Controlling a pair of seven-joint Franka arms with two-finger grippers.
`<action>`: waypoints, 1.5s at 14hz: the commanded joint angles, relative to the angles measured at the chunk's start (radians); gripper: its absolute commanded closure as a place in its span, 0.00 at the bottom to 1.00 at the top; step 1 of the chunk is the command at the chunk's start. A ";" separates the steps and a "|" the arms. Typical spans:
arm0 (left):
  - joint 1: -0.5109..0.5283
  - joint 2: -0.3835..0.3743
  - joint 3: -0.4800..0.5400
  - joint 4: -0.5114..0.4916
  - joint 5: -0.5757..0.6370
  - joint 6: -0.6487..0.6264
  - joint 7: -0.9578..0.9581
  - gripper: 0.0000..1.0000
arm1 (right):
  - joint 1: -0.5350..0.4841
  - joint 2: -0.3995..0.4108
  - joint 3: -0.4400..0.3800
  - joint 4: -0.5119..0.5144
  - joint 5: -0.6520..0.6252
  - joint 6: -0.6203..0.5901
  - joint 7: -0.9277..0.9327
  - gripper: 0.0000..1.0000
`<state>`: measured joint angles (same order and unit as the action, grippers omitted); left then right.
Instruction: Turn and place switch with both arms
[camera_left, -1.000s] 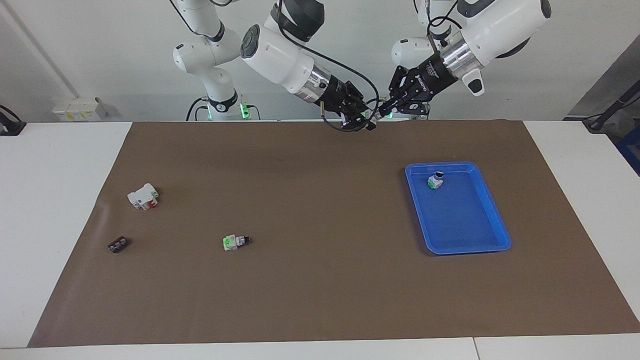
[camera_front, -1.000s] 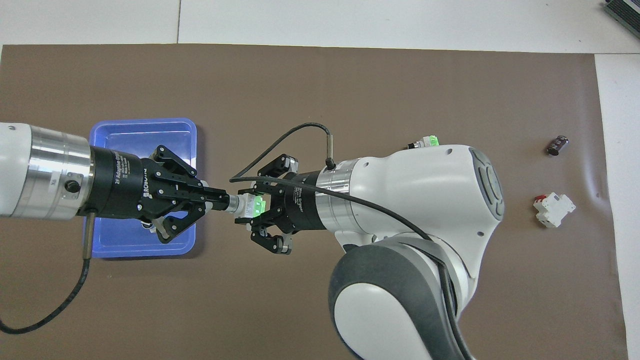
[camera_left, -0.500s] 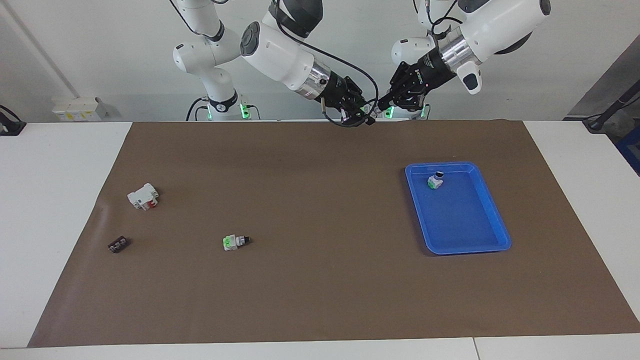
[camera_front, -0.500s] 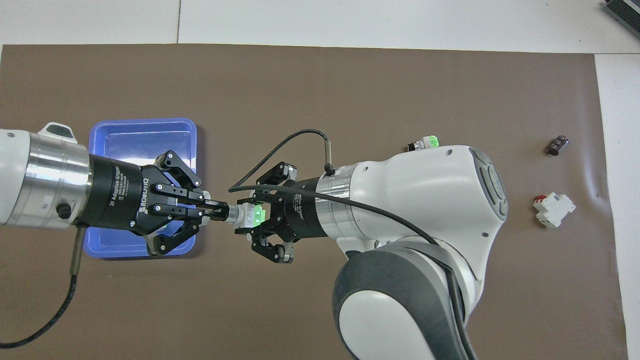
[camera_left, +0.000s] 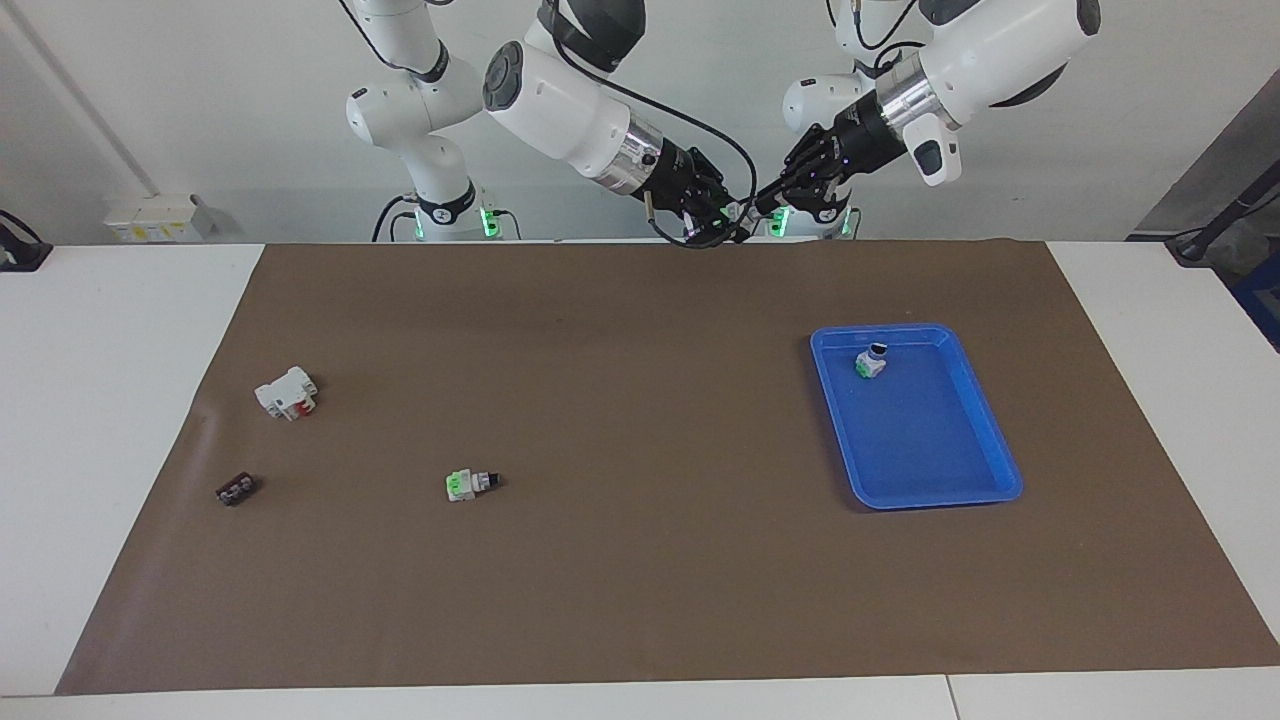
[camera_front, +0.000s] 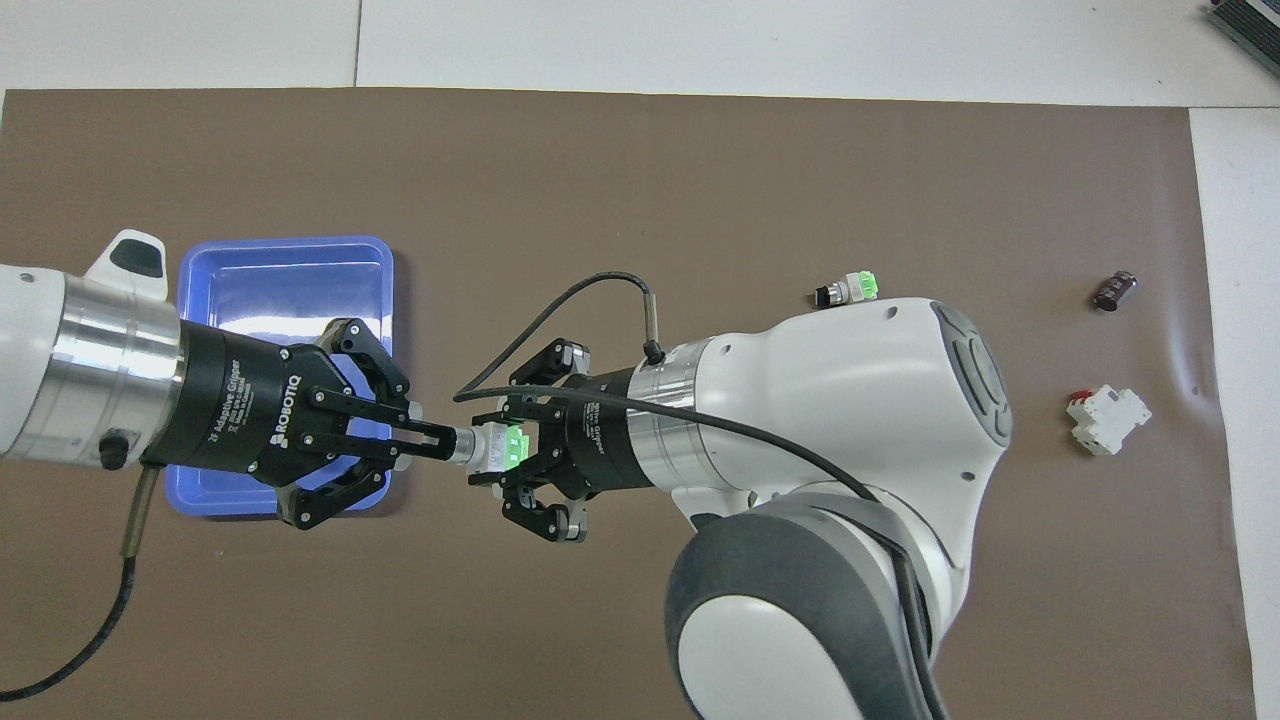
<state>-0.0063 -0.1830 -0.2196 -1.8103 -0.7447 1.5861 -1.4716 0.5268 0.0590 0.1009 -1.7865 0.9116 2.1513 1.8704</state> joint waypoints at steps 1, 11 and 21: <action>-0.001 -0.056 -0.003 -0.043 -0.031 -0.132 0.109 1.00 | -0.022 0.008 -0.001 0.012 0.010 0.047 0.006 1.00; -0.001 -0.070 -0.003 -0.049 -0.032 -0.181 0.375 1.00 | -0.028 0.007 -0.003 0.012 0.010 0.042 0.006 1.00; 0.006 -0.089 0.002 -0.052 -0.025 -0.247 0.650 1.00 | -0.028 0.002 -0.001 0.009 0.010 0.035 0.007 1.00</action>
<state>-0.0023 -0.1946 -0.2130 -1.8099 -0.7478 1.5019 -0.8828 0.5287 0.0397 0.1083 -1.7987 0.9117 2.1079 1.8704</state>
